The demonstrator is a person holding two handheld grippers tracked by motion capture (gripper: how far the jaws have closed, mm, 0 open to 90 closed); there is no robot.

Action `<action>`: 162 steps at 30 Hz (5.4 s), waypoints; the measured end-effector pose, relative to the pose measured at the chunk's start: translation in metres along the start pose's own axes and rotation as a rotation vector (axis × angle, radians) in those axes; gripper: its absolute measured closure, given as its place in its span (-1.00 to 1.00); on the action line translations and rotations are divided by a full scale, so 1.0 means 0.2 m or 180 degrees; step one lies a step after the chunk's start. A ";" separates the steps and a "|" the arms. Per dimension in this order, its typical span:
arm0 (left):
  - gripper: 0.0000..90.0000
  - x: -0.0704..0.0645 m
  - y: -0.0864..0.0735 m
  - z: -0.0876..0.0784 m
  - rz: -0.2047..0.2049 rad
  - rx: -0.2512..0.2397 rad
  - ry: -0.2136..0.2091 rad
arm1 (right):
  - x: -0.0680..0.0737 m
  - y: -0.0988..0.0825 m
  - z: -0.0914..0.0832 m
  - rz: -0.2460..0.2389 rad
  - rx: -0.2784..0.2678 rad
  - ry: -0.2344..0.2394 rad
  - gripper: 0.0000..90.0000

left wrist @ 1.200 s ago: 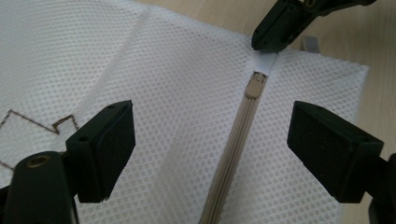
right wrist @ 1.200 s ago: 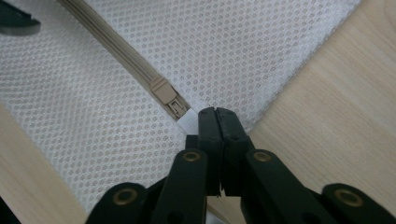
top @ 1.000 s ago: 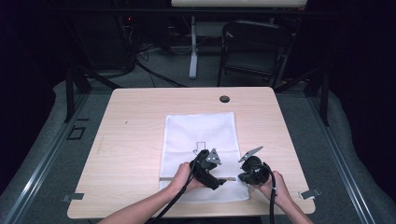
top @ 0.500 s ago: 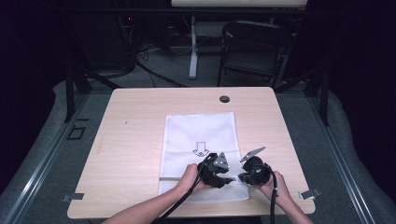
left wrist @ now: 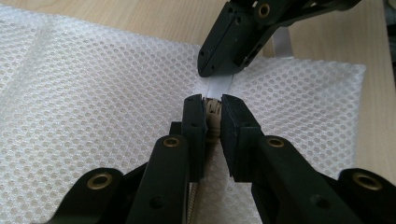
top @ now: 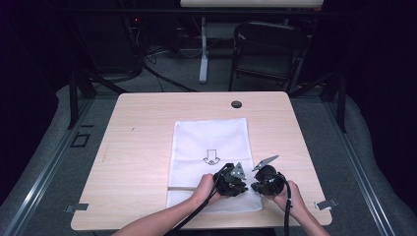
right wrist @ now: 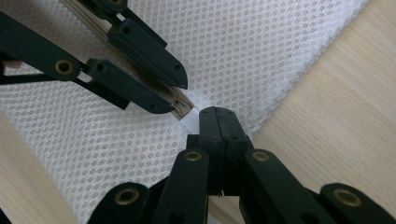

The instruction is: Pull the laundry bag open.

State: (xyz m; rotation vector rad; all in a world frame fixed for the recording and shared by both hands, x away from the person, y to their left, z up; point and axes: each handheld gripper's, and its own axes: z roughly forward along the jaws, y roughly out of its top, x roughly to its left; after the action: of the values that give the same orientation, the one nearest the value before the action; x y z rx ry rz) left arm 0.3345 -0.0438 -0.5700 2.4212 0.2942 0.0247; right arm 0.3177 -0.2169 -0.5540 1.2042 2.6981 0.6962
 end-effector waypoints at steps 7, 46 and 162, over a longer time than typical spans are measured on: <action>0.72 0.00 0.00 0.01 0.0050 0.0041 0.0006 | 0.00 0.00 0.00 -0.0015 0.0014 -0.0047 1.00; 0.82 0.00 0.01 0.00 0.0077 0.0055 -0.0040 | 0.00 0.01 0.02 0.0346 -0.0027 0.0165 1.00; 0.82 0.09 -0.18 -0.24 -0.0078 0.0125 -0.0054 | 0.00 0.02 0.01 0.0186 0.0134 0.0101 1.00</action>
State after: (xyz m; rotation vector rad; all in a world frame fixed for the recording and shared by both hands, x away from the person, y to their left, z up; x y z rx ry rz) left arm 0.3407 0.0182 -0.5581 2.4553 0.3193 -0.0125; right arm 0.3212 -0.2139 -0.5546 1.2975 2.7264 0.6746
